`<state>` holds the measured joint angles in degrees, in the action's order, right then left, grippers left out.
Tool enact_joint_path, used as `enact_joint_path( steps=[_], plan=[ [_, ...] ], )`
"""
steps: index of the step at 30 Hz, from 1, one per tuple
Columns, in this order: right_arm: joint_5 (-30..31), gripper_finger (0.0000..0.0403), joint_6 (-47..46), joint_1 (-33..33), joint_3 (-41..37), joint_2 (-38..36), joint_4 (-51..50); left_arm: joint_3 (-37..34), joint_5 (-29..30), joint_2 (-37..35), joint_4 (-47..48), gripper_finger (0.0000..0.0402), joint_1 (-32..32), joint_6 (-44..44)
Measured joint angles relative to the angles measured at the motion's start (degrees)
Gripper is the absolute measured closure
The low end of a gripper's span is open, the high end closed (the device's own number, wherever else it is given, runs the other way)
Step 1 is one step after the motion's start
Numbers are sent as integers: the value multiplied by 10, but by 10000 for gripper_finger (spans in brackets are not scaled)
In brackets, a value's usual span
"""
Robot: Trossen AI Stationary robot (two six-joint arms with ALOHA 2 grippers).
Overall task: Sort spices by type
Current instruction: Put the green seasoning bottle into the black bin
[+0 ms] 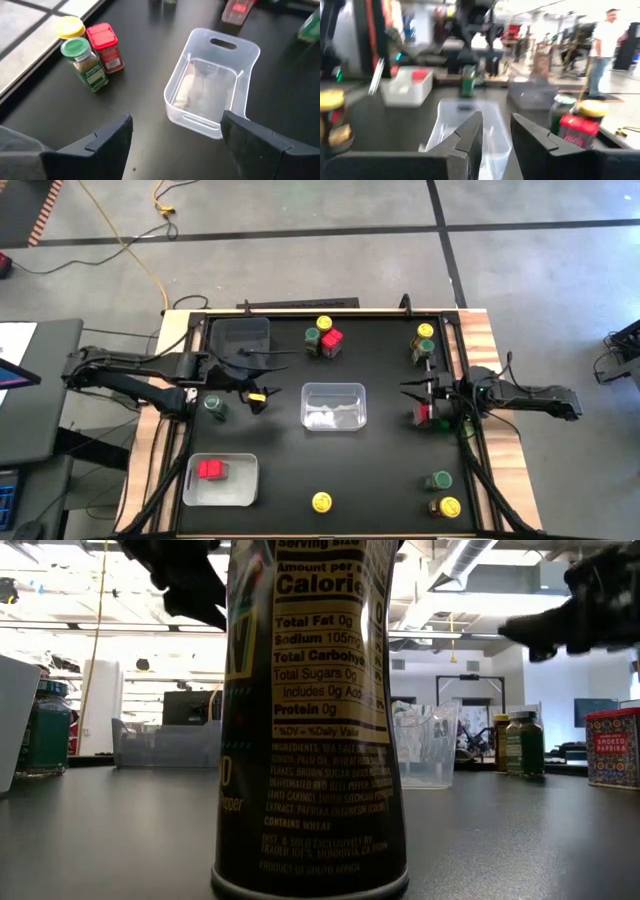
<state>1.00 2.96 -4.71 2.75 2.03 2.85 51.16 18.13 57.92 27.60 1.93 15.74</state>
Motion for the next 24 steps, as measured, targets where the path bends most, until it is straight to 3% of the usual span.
enact_joint_path(
  steps=[7, 14, 18, 24],
  plan=[
    [71, 271, -20, 0, 65, 57, -1, -51, 4, -100, 0, 111, -4, -17],
    [113, 289, -21, 0, 173, 173, -26, -58, 6, -150, -1, 111, -9, -26],
    [154, 308, -51, 0, 260, 239, -121, -58, 5, -154, -1, 111, -9, -25],
    [201, 336, -197, -1, 376, 348, -294, -58, 5, -146, 0, 111, -9, -26]
  ],
)
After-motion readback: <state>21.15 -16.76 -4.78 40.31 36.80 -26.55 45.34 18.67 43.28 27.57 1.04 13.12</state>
